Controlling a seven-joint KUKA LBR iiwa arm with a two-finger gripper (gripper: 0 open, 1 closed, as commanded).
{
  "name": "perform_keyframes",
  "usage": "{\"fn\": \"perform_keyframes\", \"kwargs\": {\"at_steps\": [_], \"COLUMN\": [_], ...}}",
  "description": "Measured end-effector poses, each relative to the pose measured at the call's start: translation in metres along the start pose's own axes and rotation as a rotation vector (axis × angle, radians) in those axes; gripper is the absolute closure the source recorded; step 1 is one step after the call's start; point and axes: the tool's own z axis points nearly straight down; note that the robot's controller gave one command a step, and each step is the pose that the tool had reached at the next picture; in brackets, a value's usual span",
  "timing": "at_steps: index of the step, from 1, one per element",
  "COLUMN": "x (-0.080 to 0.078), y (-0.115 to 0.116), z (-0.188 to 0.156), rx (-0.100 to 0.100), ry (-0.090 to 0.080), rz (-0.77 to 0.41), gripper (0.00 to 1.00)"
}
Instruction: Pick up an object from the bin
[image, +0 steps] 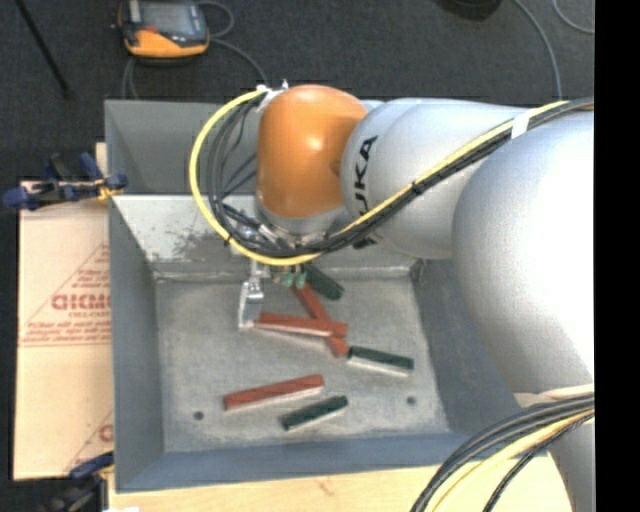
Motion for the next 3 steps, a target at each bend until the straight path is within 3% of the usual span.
{"fn": "perform_keyframes", "kwargs": {"at_steps": [1,2,3], "x": [0.008,0.006,0.006], "y": [-0.059,-0.075,-0.082], "z": [0.073,0.026,0.011], "rx": [0.0,0.001,0.0], "ry": [-0.004,0.005,-0.006], "rz": [0.009,0.026,0.103], "gripper": [0.0,0.0,0.0]}}
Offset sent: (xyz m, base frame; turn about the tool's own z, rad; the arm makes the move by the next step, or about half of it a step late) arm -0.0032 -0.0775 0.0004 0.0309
